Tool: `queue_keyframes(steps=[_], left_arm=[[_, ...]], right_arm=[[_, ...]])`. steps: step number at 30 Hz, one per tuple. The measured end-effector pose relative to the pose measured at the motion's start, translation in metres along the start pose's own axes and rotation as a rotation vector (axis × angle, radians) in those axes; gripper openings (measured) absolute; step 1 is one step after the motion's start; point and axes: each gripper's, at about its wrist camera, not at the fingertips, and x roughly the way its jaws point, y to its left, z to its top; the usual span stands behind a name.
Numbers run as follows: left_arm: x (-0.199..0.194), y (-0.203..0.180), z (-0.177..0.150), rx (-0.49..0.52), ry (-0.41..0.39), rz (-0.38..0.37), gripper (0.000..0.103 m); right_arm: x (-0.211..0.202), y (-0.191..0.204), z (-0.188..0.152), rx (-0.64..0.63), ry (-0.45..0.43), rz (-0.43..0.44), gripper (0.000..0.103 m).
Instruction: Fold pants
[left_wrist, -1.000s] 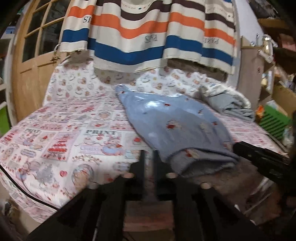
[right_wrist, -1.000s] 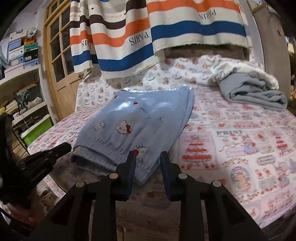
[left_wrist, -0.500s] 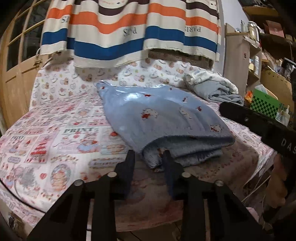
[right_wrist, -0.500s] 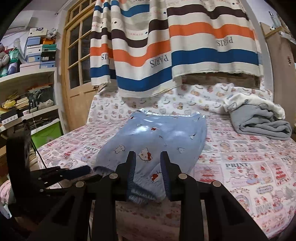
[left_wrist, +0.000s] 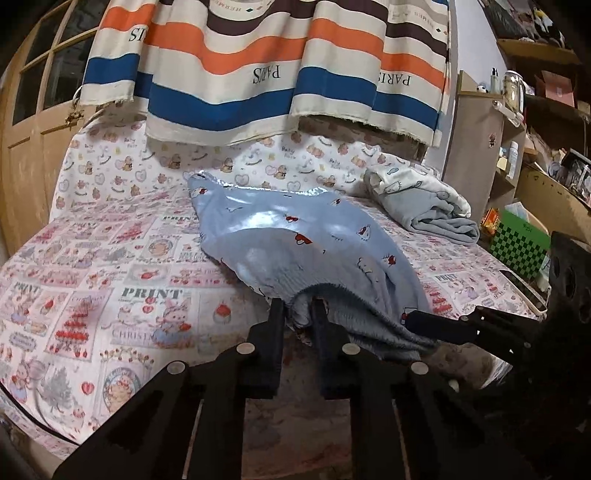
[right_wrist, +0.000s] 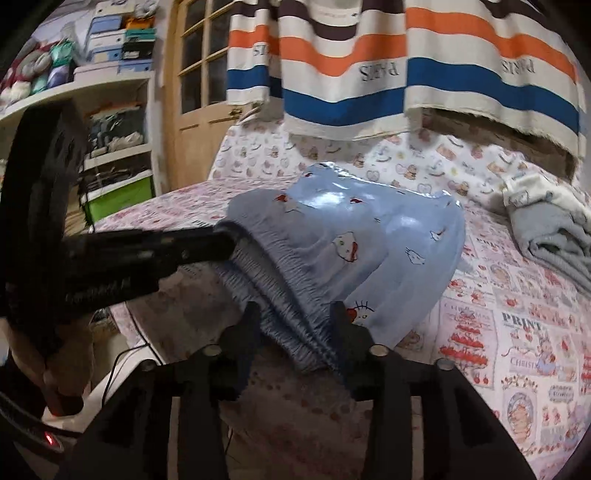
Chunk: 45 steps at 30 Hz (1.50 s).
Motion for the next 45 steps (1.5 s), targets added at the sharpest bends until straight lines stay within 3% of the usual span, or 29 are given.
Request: queue_keyframes(steps=[1, 2, 6, 13, 15, 17, 20, 22, 25, 27, 34, 41, 45], left_arm=[[-0.001, -0.002, 0.002, 0.009, -0.007, -0.002, 0.012], [-0.002, -0.003, 0.004, 0.015, -0.014, -0.004, 0.012], [-0.004, -0.002, 0.013, -0.005, -0.027, -0.034, 0.012], [-0.005, -0.001, 0.024, -0.006, -0.057, -0.055, 0.012], [-0.005, 0.000, 0.025, -0.004, -0.064, -0.052, 0.012], [-0.004, 0.002, 0.024, -0.010, -0.063, -0.058, 0.012], [-0.007, 0.002, 0.021, 0.023, -0.082, -0.047, 0.016], [-0.020, -0.005, 0.016, 0.093, -0.141, -0.027, 0.019], [-0.038, -0.014, 0.010, 0.173, -0.198, 0.004, 0.032], [-0.040, -0.011, 0.008, 0.173, -0.180, 0.020, 0.035], [-0.021, 0.003, 0.000, 0.192, -0.100, 0.031, 0.039], [0.015, -0.005, 0.002, 0.270, 0.012, 0.236, 0.040], [0.027, -0.011, 0.007, 0.293, 0.019, 0.264, 0.040]], right_arm=[[0.000, 0.001, 0.000, -0.005, 0.003, 0.015, 0.059], [0.001, 0.002, -0.001, -0.011, 0.005, 0.016, 0.060], [0.014, 0.008, -0.002, -0.051, 0.035, -0.093, 0.060], [0.026, 0.004, 0.004, -0.051, 0.073, -0.144, 0.059], [0.028, 0.001, 0.008, -0.058, 0.083, -0.143, 0.047], [0.027, 0.000, 0.010, -0.065, 0.082, -0.126, 0.027], [0.022, -0.003, 0.016, -0.054, 0.078, -0.090, 0.017], [0.019, -0.006, 0.020, -0.043, 0.077, -0.075, 0.016], [0.021, -0.024, 0.029, 0.047, 0.119, -0.036, 0.016], [0.024, -0.040, 0.035, 0.100, 0.134, 0.004, 0.015], [0.019, -0.059, 0.058, 0.131, 0.094, -0.002, 0.015], [0.010, -0.066, 0.077, 0.118, 0.052, 0.001, 0.015], [0.014, -0.068, 0.077, 0.133, 0.056, 0.027, 0.015]])
